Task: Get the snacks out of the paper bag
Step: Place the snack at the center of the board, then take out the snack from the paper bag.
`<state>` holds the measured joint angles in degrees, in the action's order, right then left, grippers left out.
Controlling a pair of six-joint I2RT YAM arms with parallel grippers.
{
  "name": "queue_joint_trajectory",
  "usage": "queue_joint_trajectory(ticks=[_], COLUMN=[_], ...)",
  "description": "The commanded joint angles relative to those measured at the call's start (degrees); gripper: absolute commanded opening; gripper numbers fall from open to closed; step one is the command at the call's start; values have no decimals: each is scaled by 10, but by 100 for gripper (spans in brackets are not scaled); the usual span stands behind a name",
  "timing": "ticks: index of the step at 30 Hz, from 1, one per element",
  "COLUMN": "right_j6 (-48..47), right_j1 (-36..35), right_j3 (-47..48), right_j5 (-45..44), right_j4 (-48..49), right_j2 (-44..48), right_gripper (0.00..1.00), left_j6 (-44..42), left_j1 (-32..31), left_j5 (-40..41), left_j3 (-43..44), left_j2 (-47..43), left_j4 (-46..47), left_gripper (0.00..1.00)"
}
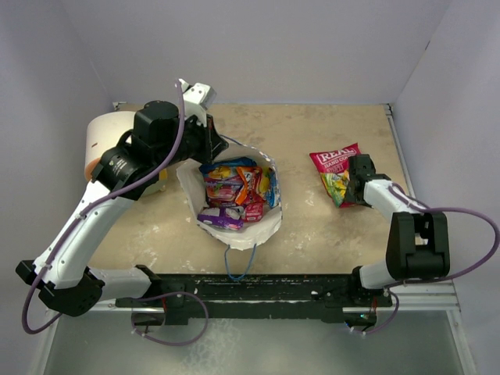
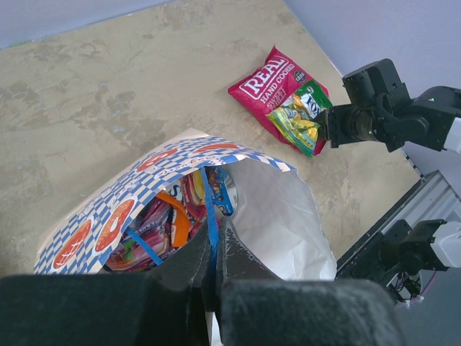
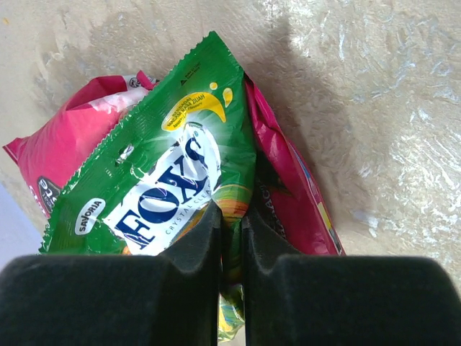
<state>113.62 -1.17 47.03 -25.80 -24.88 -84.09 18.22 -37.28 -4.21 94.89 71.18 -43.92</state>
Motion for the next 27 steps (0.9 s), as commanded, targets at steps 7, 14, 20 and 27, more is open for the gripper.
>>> queue_joint_trajectory(ticks=[7,14,20,27], right_j6=[-113,-301,-628,-803], right_j1=[2,2,2,2], right_j3=[-21,-20,-20,-16], right_j5=[-37,-13,41,187], right_j4=[-36,-65,14,77], right_j2=[72,182,268,307], right_gripper=[52,77,93,93], left_j6=[-12,2,25,89], left_j1=[-1,-1,-1,0], left_j5=[10,23,34,28], left_j3=[-6,-8,-17,-28], left_j2=[-27,-34,-40,-41], left_j4=[40,44,43,41], left_gripper=[0,0,0,0])
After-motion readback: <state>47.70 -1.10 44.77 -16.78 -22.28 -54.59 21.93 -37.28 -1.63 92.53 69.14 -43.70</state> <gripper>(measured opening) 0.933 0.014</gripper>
